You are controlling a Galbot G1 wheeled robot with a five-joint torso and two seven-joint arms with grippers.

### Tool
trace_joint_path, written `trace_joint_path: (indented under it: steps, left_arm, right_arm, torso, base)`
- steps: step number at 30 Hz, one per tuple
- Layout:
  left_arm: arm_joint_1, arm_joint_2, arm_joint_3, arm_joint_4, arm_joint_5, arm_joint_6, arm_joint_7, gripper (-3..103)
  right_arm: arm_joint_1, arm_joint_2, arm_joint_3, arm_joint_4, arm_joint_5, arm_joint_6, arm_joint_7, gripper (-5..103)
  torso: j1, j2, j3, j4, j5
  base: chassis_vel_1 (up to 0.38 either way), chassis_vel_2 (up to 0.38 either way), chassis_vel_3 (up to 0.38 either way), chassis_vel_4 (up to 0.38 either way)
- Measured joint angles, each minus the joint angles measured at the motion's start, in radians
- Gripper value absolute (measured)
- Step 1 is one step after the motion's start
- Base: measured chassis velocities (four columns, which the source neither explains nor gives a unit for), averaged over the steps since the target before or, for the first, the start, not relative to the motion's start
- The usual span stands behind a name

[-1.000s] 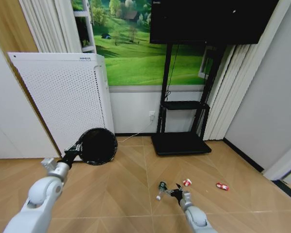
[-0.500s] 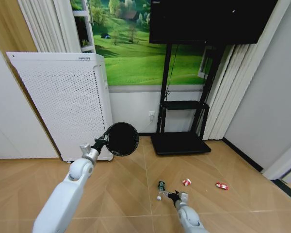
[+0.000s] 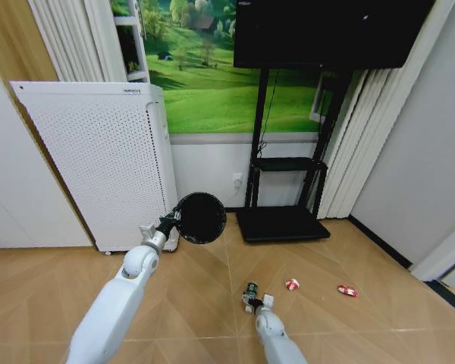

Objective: Pick up the trash bin and place the garbage on the floor into it.

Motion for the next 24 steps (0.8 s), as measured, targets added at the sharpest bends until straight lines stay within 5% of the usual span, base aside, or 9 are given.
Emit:
trace_joint_path:
  steps: [24]
  left_arm:
    - [0.020, 0.016, -0.022, -0.039, -0.019, 0.016, 0.000, 7]
  right_arm:
    - [0.123, 0.039, 0.049, -0.260, -0.146, 0.135, -0.004, 98]
  torso:
    - [0.000, 0.000, 0.000, 0.0001, 0.0001]
  base:
    - [0.000, 0.000, 0.000, 0.000]
